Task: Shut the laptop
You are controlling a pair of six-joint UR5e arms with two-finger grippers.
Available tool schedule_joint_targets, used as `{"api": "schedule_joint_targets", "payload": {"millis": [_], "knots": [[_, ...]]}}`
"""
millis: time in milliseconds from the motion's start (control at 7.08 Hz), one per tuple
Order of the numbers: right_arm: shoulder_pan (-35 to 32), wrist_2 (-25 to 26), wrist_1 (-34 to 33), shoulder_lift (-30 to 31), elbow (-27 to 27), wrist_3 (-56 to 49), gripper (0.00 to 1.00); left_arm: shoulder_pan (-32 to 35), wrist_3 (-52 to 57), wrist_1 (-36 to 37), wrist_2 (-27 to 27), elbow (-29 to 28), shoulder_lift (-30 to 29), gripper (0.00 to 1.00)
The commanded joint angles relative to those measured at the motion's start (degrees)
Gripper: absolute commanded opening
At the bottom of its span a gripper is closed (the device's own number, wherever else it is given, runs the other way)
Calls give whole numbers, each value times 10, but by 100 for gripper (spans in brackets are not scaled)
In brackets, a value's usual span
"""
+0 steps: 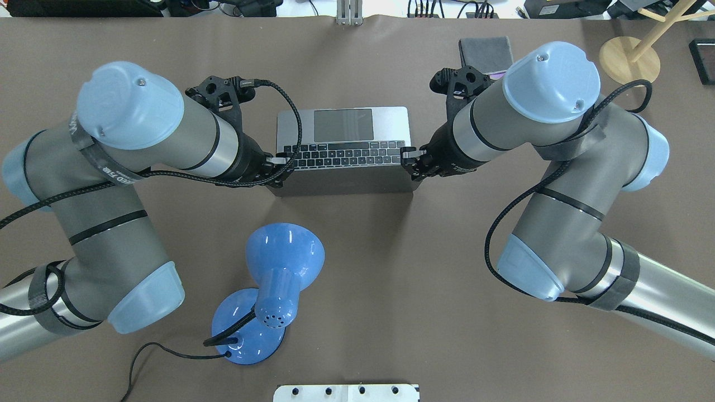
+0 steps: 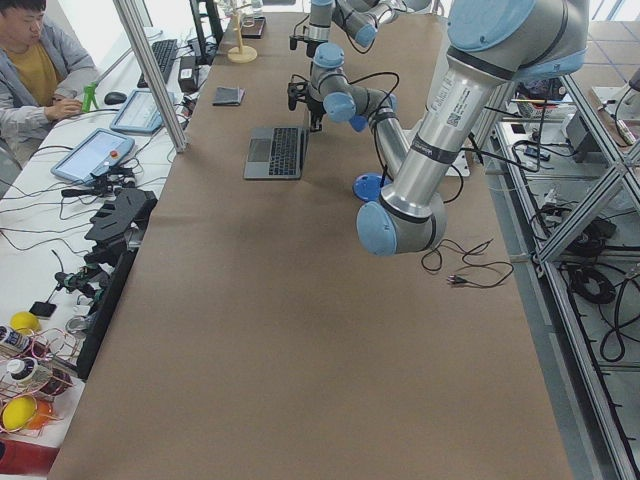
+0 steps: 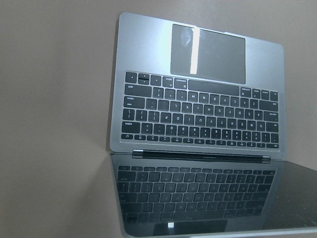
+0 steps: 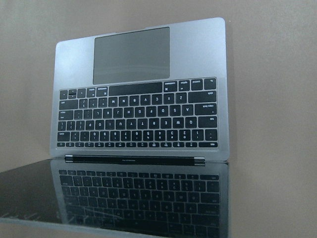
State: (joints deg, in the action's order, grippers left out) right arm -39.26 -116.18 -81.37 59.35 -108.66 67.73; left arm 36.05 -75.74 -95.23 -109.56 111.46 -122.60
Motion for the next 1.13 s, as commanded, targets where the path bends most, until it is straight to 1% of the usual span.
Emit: {"api": "schedule_joint_targets", "payload": {"millis": [0, 283, 424, 565, 707, 848, 989], "knots": [[-14, 3, 3, -11, 10, 5, 0, 0, 9, 0, 26, -23, -20, 0], [-28, 9, 2, -43, 48, 5, 0, 6, 15, -1, 28, -28, -23, 0], [-33, 16, 3, -57, 68, 5, 0, 15, 34, -8, 46, -35, -31, 0], [-36, 17, 4, -66, 83, 5, 0, 31, 36, -12, 47, -58, -40, 0], [-40, 17, 4, -77, 101, 4, 0, 41, 36, -39, 48, -104, -57, 0], [-46, 17, 5, -86, 123, 3, 0, 44, 35, -90, 51, -159, -64, 0], [-49, 17, 5, -104, 147, 3, 0, 46, 35, -126, 72, -209, -82, 0]]}}
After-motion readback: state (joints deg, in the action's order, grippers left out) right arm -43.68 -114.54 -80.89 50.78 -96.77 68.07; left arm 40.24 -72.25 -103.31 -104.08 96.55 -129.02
